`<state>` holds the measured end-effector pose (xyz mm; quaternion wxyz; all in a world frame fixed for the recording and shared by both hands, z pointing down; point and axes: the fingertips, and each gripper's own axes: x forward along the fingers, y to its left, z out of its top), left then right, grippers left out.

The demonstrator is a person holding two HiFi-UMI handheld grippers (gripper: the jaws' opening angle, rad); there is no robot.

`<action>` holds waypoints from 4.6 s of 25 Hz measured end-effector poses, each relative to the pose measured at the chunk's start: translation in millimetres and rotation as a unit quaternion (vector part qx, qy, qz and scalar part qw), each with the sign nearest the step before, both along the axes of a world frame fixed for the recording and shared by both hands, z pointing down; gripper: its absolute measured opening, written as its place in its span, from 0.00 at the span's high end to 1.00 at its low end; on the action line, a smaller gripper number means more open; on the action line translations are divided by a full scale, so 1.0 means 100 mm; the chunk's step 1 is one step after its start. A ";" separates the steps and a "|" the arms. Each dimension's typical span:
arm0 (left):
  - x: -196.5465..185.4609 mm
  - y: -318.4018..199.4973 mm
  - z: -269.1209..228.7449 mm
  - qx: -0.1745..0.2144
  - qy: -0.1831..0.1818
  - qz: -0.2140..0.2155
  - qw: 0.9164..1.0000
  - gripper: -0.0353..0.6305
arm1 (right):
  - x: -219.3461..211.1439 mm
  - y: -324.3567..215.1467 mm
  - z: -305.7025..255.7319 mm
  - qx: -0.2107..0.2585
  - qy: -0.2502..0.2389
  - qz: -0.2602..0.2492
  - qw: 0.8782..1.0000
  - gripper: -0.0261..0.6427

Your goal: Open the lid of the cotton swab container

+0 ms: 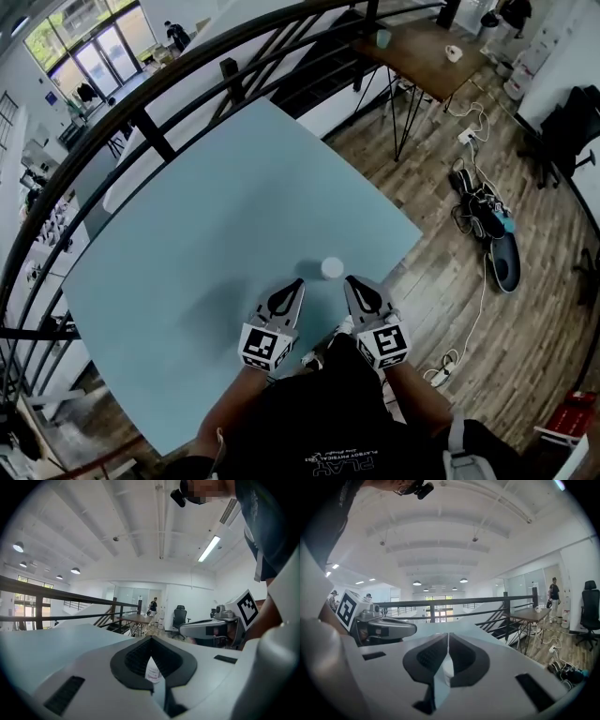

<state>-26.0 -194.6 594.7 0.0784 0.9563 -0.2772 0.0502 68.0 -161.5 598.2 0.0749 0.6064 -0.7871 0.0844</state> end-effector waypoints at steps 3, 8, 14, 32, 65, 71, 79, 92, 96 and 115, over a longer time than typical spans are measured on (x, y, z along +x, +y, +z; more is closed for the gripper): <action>0.03 -0.03 0.06 -0.003 -0.002 -0.008 1.000 0.93 | 0.02 -0.01 0.11 -0.009 -0.005 0.001 1.000 0.93; 0.00 -0.09 0.14 -0.014 -0.001 -0.019 1.000 0.93 | -0.04 -0.04 0.24 -0.017 0.010 -0.013 1.000 0.93; -0.01 -0.09 0.39 -0.034 -0.011 -0.027 0.999 0.93 | 0.00 -0.03 0.53 -0.038 0.017 -0.015 0.999 0.92; -0.06 -0.16 0.77 -0.048 -0.035 -0.044 0.997 0.93 | -0.03 -0.29 1.17 -0.089 0.032 -0.018 0.995 0.59; -0.15 -0.28 0.74 -0.073 -0.024 -0.067 0.995 0.93 | -0.09 -0.51 1.43 -0.106 0.039 -0.057 0.992 0.58; -0.12 -0.24 0.67 -0.070 -0.021 -0.062 0.995 0.93 | -0.10 -0.51 1.42 -0.114 0.039 -0.061 0.991 0.59; -0.13 -0.23 0.51 -0.059 -0.016 -0.061 0.996 0.93 | -0.18 -0.57 1.09 -0.089 0.033 -0.064 0.993 0.59; 0.02 -0.02 0.06 0.009 -0.038 0.005 0.999 0.93 | -0.26 -0.47 0.32 -0.053 0.032 -0.071 0.996 0.59; 0.15 0.00 -0.19 0.050 -0.060 0.017 0.997 0.93 | -0.19 -0.48 0.11 -0.038 0.037 -0.078 0.996 0.59; 0.36 0.04 -0.79 0.218 -0.217 0.000 0.951 0.93 | -0.26 -0.60 -0.46 0.004 0.045 -0.190 0.981 0.59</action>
